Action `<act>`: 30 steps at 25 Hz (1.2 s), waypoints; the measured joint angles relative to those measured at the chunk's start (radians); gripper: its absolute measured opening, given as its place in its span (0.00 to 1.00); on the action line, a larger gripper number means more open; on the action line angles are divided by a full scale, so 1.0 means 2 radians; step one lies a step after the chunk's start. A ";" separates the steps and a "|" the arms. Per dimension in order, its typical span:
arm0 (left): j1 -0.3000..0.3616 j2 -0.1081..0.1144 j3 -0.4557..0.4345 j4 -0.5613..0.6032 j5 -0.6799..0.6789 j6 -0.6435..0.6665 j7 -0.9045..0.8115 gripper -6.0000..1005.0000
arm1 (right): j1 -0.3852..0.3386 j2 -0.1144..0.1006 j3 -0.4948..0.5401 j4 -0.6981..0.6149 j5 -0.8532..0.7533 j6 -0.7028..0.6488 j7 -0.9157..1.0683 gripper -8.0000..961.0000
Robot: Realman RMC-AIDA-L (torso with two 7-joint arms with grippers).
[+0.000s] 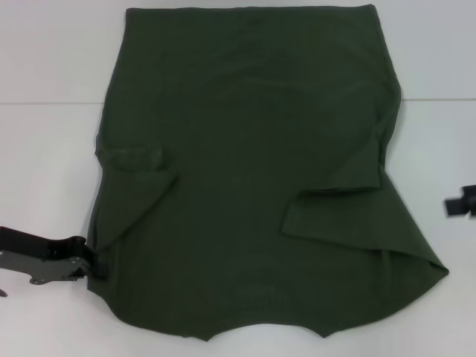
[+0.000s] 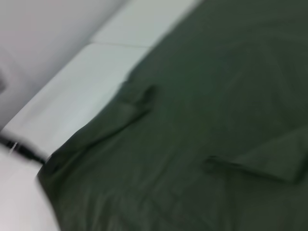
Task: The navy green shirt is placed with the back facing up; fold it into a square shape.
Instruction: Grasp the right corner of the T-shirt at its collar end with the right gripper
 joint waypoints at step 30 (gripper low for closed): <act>-0.005 0.004 0.001 0.012 -0.015 -0.001 0.060 0.04 | 0.062 0.025 -0.060 0.082 -0.209 0.094 0.178 0.86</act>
